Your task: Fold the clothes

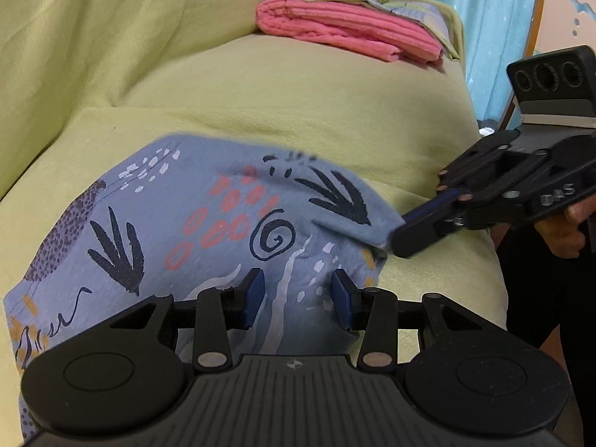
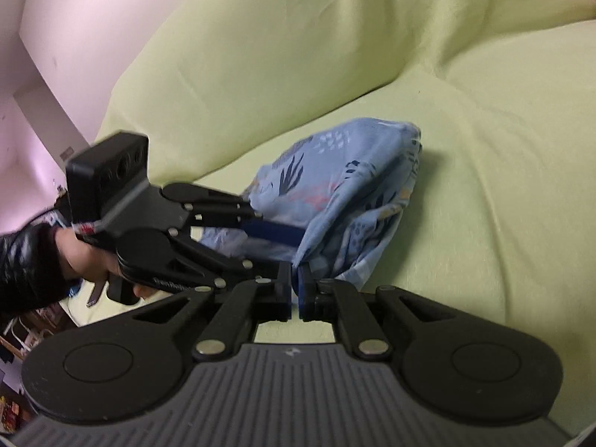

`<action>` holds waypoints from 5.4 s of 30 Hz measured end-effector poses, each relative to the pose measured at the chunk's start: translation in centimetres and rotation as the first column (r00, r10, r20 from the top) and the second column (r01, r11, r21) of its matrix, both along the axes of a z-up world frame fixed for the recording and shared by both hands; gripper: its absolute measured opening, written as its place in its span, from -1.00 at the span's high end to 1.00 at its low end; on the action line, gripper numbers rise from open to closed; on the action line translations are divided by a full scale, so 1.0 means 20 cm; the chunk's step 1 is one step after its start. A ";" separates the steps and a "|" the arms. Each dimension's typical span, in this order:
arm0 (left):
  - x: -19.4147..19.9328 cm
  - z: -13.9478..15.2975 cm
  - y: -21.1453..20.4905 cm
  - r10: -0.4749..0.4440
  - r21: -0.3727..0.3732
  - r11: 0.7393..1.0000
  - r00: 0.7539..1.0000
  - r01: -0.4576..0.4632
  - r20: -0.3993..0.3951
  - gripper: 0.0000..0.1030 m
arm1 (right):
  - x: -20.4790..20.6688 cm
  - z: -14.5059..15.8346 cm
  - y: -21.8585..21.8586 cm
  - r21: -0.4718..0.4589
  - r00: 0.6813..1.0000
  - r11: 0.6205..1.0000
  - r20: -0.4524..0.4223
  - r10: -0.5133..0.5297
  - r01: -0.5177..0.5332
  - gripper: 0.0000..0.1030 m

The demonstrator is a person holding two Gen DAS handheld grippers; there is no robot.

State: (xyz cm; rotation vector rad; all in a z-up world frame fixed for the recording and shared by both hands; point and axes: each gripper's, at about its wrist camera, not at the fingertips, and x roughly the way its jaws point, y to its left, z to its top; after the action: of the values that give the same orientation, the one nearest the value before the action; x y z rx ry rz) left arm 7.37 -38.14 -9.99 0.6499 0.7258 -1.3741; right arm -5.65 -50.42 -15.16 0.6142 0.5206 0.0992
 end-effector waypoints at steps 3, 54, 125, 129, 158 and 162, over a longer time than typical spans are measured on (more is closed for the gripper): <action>0.00 0.02 -0.01 -0.006 0.003 1.000 1.000 0.006 0.007 0.17 | -0.02 -0.04 -0.08 0.096 0.999 0.995 -0.006 -0.040 0.041 0.89; 0.19 0.04 -0.14 -0.032 -0.084 0.996 0.999 0.034 0.030 -0.02 | 0.11 -0.17 -0.54 0.365 0.989 0.922 -0.024 0.145 -0.126 0.45; 0.64 0.11 0.66 0.469 -0.228 0.858 0.883 -0.461 -0.023 0.08 | 0.50 0.19 -0.05 -0.429 0.988 0.903 -0.127 -0.086 0.023 0.48; 0.35 0.13 0.63 0.329 -0.224 0.917 0.943 -0.330 -0.045 0.03 | 0.38 0.23 0.16 -0.417 0.993 0.908 -0.114 -0.008 -0.041 0.46; 0.05 0.05 0.59 0.290 -0.083 0.956 0.953 -0.283 0.093 -0.03 | 0.09 0.13 0.26 -0.407 0.956 0.910 -0.290 -0.044 -0.081 0.45; 0.05 0.08 0.66 0.318 -0.104 0.946 0.942 -0.307 0.110 -0.02 | -0.03 0.14 0.16 -0.396 0.940 0.917 -0.328 -0.095 -0.045 0.53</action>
State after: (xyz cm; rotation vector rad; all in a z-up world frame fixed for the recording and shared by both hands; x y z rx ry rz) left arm 8.46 -24.88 -8.36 0.5225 0.6351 -1.0553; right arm -6.29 -47.19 -12.36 0.2332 0.8447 -0.1417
